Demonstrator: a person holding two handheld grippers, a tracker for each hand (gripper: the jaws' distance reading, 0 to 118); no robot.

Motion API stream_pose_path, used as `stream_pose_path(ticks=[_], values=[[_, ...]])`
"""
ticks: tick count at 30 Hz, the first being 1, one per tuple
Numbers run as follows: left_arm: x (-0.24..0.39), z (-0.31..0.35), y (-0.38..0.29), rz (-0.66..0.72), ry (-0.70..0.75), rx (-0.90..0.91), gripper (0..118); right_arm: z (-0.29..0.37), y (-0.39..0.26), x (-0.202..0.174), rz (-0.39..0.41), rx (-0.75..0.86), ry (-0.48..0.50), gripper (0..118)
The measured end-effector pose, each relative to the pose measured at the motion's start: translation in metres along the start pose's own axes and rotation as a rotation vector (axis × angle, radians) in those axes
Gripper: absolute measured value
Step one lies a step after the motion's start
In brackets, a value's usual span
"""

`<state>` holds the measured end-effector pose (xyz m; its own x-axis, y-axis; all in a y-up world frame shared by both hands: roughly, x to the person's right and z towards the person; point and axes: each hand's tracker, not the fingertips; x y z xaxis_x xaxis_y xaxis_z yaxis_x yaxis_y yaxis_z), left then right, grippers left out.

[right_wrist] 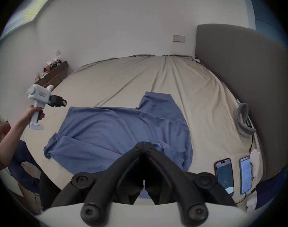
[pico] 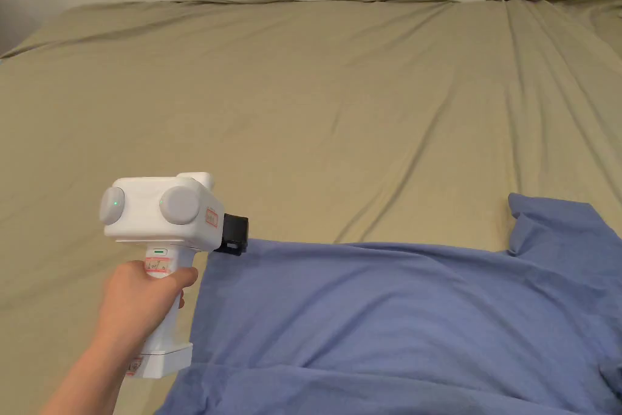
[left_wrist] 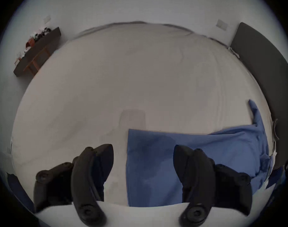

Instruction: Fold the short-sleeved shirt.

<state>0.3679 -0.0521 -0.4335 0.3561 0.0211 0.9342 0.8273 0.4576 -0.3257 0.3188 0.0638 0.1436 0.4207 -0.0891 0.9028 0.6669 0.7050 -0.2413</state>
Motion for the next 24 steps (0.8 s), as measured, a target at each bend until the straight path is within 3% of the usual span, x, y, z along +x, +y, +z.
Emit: stream_pose_path(ticks=[3,4,5,6,7,10,16,17,18,19,20,21,24], values=[[0.002,-0.024,0.0,-0.033,0.027,-0.015,83,-0.024,0.007,0.001,0.009,-0.035,-0.001,2],[0.002,-0.028,-0.001,-0.04,0.034,-0.02,69,-0.029,0.008,0.001,0.017,-0.043,-0.004,2],[0.0,-0.029,-0.004,-0.043,0.015,-0.028,33,-0.036,0.01,0.0,0.023,-0.047,-0.006,2],[-0.002,-0.03,-0.007,-0.022,-0.062,-0.039,8,-0.04,0.011,0.0,0.027,-0.054,-0.004,2],[-0.002,-0.033,-0.008,0.023,-0.096,-0.055,5,-0.044,0.012,0.001,0.028,-0.058,0.001,2],[0.01,-0.025,-0.011,-0.059,-0.03,-0.025,4,-0.055,0.014,0.001,0.03,-0.077,0.012,2],[0.023,0.035,-0.008,-0.099,-0.059,0.061,4,-0.064,0.032,0.011,0.023,-0.081,0.04,3],[0.025,0.046,-0.009,-0.101,-0.064,0.094,4,-0.065,0.04,0.015,0.012,-0.078,0.044,16],[0.026,0.059,-0.01,-0.099,-0.079,0.118,4,-0.071,0.05,0.024,-0.006,-0.076,0.056,68],[0.025,0.069,-0.01,-0.093,-0.09,0.132,4,-0.081,0.059,0.032,-0.034,-0.098,0.067,107],[0.025,0.079,-0.012,-0.093,-0.099,0.144,4,-0.095,0.068,0.043,-0.071,-0.134,0.078,118],[0.026,0.085,-0.013,-0.084,-0.104,0.148,4,-0.106,0.075,0.057,-0.092,-0.083,0.083,118],[0.025,0.091,-0.011,-0.077,-0.114,0.159,4,-0.163,0.098,0.092,-0.173,-0.209,0.011,118]])
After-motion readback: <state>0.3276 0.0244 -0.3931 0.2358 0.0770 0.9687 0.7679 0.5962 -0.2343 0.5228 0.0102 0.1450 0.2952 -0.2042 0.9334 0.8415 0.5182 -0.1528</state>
